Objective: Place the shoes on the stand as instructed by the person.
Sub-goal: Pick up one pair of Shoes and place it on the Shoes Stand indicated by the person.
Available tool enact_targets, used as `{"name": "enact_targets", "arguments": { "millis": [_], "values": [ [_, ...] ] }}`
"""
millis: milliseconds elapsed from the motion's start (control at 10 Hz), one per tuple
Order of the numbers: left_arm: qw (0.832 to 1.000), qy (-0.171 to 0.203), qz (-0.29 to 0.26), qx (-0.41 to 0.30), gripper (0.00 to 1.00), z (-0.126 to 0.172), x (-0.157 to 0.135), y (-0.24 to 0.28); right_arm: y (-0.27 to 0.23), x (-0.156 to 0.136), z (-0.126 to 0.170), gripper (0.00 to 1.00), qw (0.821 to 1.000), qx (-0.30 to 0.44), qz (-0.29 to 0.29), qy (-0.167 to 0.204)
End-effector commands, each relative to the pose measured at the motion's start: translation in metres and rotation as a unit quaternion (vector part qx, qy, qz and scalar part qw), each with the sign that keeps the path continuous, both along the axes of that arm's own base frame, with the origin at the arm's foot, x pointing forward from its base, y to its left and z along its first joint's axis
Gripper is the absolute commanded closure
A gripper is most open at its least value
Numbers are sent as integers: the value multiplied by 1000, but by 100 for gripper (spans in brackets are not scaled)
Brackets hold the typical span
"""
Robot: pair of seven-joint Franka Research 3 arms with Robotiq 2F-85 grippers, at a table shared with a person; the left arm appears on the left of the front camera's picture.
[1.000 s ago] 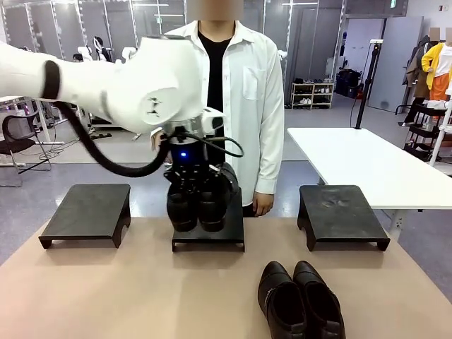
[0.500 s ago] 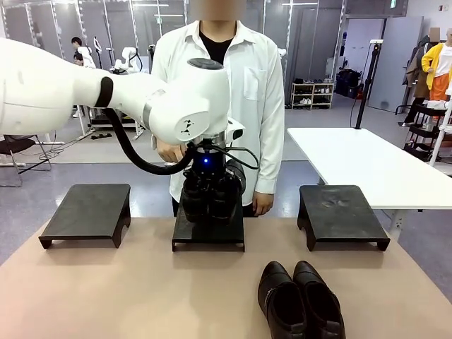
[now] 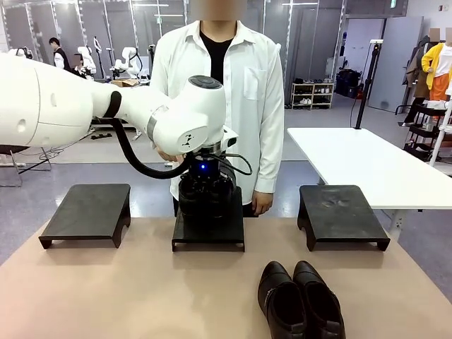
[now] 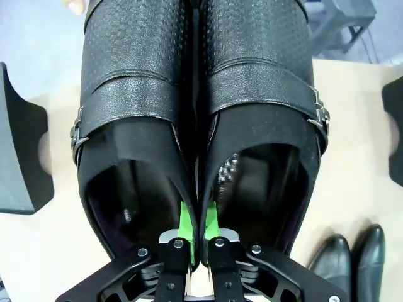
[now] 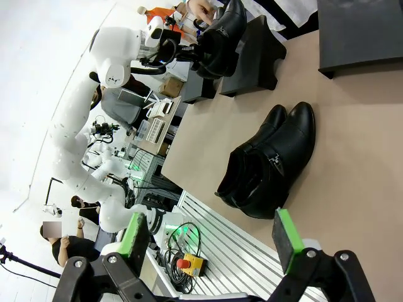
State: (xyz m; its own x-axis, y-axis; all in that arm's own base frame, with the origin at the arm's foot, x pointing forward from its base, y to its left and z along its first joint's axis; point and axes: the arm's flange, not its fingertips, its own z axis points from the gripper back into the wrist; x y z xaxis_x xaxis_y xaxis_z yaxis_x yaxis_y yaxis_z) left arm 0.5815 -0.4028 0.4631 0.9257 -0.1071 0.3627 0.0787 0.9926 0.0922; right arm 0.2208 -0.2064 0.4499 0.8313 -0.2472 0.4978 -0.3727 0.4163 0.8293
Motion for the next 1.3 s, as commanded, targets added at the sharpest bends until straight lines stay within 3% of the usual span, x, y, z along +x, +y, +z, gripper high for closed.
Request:
{"name": "enact_targets", "arguments": {
  "millis": [0,800,1100,1200],
  "values": [
    [1000,-18,-6,-9,92,3,7,-2,0,0,0,0,1000,3,1,-12],
    [1000,13,0,2,92,-40,10,-5,0,0,0,0,1000,3,1,-12],
    [1000,18,-3,-1,18,-44,9,-6,0,0,0,0,1000,3,1,-12],
    [1000,18,-4,-3,0,-42,8,-6,0,0,0,0,1000,3,1,-12]
  ]
}}
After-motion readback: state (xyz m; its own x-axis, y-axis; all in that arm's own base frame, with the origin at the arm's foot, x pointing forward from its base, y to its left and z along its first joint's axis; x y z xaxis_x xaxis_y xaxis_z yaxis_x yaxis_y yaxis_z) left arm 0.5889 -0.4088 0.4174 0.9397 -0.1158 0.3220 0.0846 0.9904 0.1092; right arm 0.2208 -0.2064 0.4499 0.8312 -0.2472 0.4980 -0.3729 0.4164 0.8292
